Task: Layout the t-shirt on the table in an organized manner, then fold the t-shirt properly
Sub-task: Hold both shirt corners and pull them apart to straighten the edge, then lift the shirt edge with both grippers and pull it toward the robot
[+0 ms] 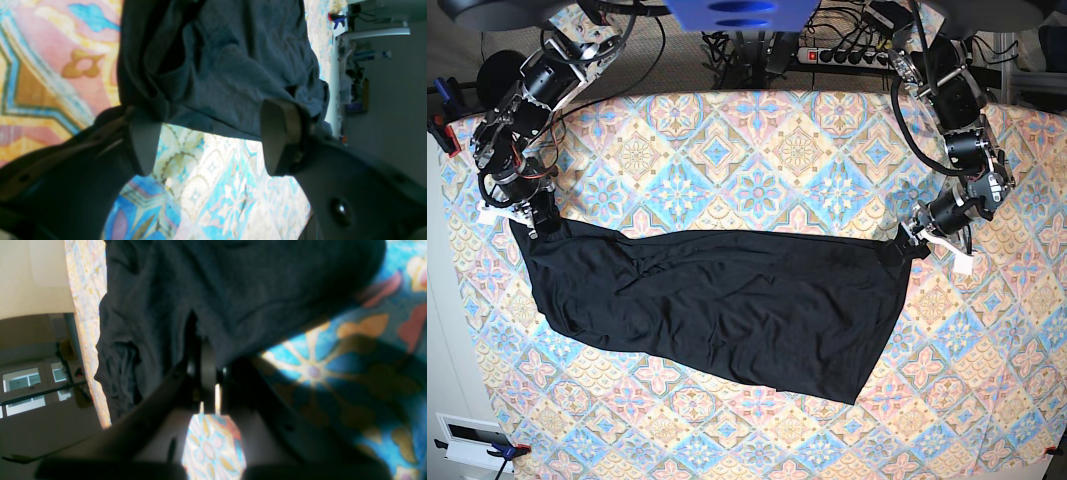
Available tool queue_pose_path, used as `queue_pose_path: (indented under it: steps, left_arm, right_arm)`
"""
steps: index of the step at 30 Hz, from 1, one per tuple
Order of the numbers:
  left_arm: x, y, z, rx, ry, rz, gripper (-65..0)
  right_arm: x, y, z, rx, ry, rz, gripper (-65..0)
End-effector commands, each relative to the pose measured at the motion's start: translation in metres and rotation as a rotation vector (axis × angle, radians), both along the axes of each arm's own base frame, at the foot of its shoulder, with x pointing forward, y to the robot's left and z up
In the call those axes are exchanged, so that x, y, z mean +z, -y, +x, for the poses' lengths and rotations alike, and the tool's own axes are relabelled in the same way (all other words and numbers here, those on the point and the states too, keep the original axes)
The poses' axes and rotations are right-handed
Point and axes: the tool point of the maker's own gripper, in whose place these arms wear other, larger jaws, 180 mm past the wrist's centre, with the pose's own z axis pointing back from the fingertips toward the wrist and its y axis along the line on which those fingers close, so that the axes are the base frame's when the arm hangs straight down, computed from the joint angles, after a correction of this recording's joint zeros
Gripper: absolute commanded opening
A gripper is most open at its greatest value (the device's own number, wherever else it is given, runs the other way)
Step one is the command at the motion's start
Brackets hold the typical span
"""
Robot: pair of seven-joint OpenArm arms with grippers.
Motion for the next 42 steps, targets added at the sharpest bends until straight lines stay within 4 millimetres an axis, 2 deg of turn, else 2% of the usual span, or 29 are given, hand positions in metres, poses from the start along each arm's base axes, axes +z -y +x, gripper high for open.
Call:
queue_pose_path:
  steps: [1, 6, 15, 17, 19, 23, 24, 27, 29, 33, 34, 37, 40, 42]
  left_arm:
    - [0.004, -0.001, 0.007, 0.001, -0.008, 0.008, -18.9]
    - [-0.006, 0.007, 0.010, 0.010, -0.048, -0.051, -18.9]
    - [-0.010, -0.002, 0.013, 0.064, -0.039, -0.057, -20.5]
    - [-0.010, -0.002, 0.013, 0.065, -0.035, -0.059, -25.7]
    - [-0.010, -0.003, 0.013, 0.068, -0.034, -0.059, -34.6]
    - [-0.010, -0.004, 0.013, 0.071, -0.038, -0.053, -62.1]
    - [-0.010, -0.004, 0.013, 0.071, -0.038, -0.053, -65.0]
    - [-0.014, -0.004, 0.008, 0.066, -0.050, -0.048, -62.9]
    - [-0.014, -0.011, 0.007, 0.067, -0.053, -0.034, -65.0]
    - [-0.014, -0.015, 0.005, 0.065, -0.055, -0.023, -65.0]
    - [-0.016, -0.020, -0.001, 0.063, -0.067, -0.016, -65.0]
    - [-0.013, -0.029, -0.010, 0.040, -0.071, 0.024, -65.0]
    - [-0.012, -0.037, -0.025, 0.030, -0.066, 0.082, -65.0]
    - [-0.009, -0.041, -0.034, 0.020, -0.059, 0.125, -65.0]
  right_arm:
    - [0.009, 0.005, 0.005, -0.003, 0.024, -0.010, -65.0]
    - [0.011, 0.005, 0.006, 0.000, 0.026, -0.012, -65.0]
    - [0.010, 0.005, 0.005, 0.002, 0.023, -0.011, -65.0]
    - [0.010, -0.004, 0.010, 0.036, 0.020, -0.019, -65.0]
    - [0.010, -0.013, 0.014, 0.072, 0.018, -0.028, -65.0]
    - [0.009, -0.020, 0.017, 0.098, 0.015, -0.032, -65.0]
    - [0.009, -0.020, 0.017, 0.098, 0.015, -0.032, -65.0]
    - [0.009, -0.020, 0.017, 0.099, 0.015, -0.032, -65.0]
    - [0.009, -0.019, 0.017, 0.099, 0.015, -0.034, -65.0]
    - [0.010, -0.019, 0.017, 0.104, 0.011, -0.033, -65.0]
    - [0.010, -0.017, 0.016, 0.104, 0.009, -0.038, -65.0]
    - [0.008, 0.003, 0.003, 0.101, -0.023, -0.081, -65.0]
    - [0.000, 0.008, -0.011, 0.099, -0.053, -0.087, -65.0]
    - [0.001, 0.020, -0.018, 0.096, -0.069, -0.112, -65.0]
